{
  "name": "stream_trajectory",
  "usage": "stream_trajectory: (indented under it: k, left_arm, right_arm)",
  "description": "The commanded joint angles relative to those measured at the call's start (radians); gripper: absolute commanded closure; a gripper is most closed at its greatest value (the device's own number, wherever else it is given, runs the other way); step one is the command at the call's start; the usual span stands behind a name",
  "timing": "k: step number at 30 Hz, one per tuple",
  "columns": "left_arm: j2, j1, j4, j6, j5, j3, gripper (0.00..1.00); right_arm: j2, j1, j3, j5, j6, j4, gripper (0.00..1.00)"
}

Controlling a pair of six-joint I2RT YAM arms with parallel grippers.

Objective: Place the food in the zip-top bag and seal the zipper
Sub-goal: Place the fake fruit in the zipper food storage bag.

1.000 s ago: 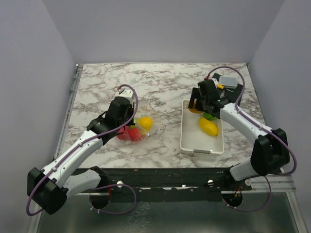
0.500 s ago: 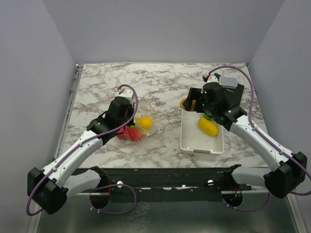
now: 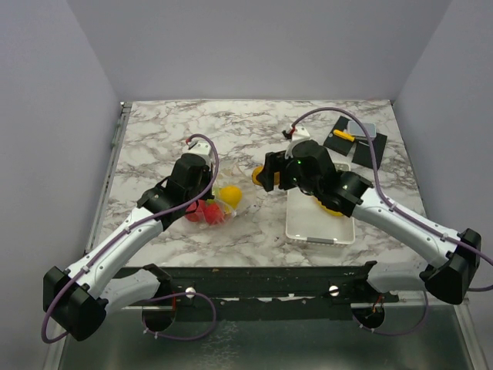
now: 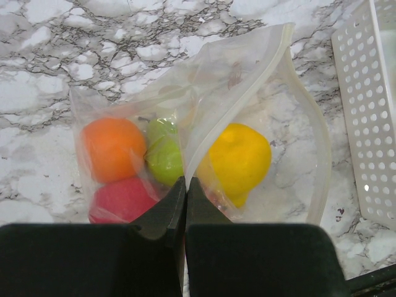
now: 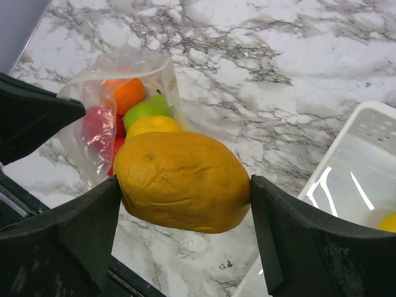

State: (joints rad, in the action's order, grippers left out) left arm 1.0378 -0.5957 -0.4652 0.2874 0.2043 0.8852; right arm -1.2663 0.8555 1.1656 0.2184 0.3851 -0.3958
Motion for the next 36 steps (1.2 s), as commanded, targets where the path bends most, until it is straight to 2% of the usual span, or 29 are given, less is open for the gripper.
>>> stream_trajectory:
  k: [1,13,25,31,36]
  left_arm:
    - [-0.033,0.005,-0.003,-0.007,-0.033,-0.009,1.00]
    - [-0.110,0.005,0.033,-0.017,-0.091,-0.019,1.00]
    - [-0.137,0.005,0.051,-0.020,-0.109,-0.026,1.00]
    - [-0.133,0.005,0.050,-0.020,-0.096,-0.026,1.00]
    - [-0.130,0.005,0.050,-0.019,-0.091,-0.028,1.00]
  right_arm:
    - [-0.052,0.075,0.058,0.060,-0.067,0.047,0.71]
    - [-0.226,0.174,0.174,0.044,-0.150,0.076,0.72]
    - [-0.405,0.183,0.249,0.008,-0.171,0.172,0.70]
    - [-0.477,0.183,0.284,-0.004,-0.156,0.227,0.54]
    - [-0.506,0.183,0.304,-0.013,-0.140,0.244,0.29]
